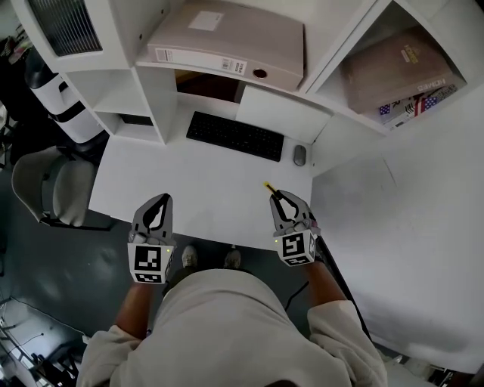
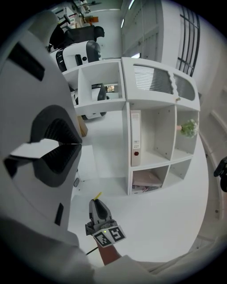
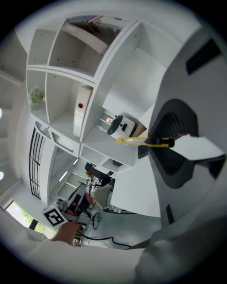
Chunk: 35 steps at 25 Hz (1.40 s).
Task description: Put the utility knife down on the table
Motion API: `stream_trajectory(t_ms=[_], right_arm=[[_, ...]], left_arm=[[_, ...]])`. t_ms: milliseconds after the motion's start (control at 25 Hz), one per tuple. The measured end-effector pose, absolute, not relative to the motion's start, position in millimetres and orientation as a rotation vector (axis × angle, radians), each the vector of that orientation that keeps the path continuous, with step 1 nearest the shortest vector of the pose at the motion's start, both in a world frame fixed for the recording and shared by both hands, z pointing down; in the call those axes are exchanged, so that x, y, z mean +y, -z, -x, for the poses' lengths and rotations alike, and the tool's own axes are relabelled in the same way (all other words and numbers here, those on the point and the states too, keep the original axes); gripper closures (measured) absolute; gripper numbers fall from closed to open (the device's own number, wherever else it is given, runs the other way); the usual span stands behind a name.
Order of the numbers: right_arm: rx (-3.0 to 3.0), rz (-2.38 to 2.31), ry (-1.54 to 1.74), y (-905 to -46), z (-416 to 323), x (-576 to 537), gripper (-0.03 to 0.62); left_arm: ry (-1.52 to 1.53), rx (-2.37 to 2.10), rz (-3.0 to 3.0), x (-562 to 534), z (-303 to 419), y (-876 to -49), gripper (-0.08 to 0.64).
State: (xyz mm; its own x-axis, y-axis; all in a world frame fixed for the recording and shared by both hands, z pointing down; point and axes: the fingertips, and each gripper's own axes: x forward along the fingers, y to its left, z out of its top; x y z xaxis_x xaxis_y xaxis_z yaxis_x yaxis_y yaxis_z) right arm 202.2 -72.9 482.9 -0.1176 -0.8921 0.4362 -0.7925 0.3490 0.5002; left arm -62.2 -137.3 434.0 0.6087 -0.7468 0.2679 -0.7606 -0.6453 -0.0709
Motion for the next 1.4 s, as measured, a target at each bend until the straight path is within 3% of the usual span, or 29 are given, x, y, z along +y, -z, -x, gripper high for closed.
stream_trajectory(t_ms=[800,1400], right_arm=[[-1.933,-0.797,0.108,-653,-166,-125,0.525],[-1.889,-0.558,-0.034,-756,-157,-130,0.525]], left_arm=[[-0.543,-1.46,-2.592,-142,93,-470,0.554],[-0.629,-1.547,-2.475,-146,123,-489,0.554]])
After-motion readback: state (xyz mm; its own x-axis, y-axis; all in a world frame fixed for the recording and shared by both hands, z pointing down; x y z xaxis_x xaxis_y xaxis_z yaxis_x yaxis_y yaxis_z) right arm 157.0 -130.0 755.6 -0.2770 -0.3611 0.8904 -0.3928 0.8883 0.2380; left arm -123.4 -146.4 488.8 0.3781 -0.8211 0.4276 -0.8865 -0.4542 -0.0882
